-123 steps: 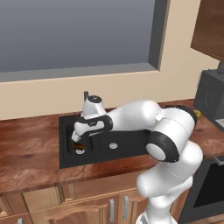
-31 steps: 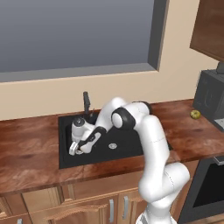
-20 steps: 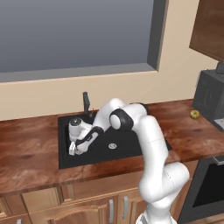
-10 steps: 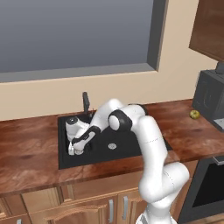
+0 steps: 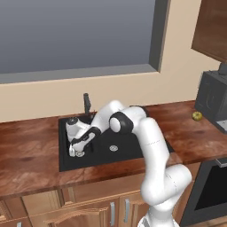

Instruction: Turn on the sink faucet. Then move the sweet potato from the counter to the sink. Turn off the sink. Move the vegetable from the sink to the pot next to the stove. Finally move the pot to the rear left burner.

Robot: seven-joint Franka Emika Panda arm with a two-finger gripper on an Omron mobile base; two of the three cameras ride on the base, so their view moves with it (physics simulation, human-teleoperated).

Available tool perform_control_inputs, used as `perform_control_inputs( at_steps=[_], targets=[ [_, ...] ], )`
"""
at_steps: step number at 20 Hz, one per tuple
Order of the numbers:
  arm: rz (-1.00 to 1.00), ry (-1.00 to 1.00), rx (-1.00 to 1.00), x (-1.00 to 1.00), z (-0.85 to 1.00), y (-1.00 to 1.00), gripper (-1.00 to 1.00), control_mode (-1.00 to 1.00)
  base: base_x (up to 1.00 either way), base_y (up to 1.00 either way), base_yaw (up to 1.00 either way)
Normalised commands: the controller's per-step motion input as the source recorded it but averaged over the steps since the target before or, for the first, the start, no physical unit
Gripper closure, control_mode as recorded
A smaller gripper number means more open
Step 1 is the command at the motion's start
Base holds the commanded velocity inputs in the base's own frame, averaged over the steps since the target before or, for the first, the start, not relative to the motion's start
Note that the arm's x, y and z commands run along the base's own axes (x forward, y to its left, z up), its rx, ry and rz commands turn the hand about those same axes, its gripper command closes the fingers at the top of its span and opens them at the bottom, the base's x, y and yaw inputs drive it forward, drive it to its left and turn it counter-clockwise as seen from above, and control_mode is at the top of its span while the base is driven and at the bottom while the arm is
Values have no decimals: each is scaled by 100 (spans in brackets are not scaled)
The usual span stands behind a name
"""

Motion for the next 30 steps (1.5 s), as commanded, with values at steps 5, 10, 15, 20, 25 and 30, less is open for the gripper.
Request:
perform_control_inputs(
  at_steps=[5, 10, 15, 20, 25, 30],
  targets=[
    [-2, -3, 0, -16, 45, 2, 100, -100, 0, 0, 0],
    [-5, -2, 0, -13, 71, 0, 100, -100, 0, 0, 0],
    [-6, -1, 0, -25, 76, 0, 100, -100, 0, 0, 0],
    [-6, 0, 0, -31, 81, 0, 100, -100, 0, 0, 0],
    [-8, 0, 0, -44, 76, 0, 100, -100, 0, 0, 0],
    [-8, 0, 0, -52, 68, -17, 100, -100, 0, 0, 0]
  ],
)
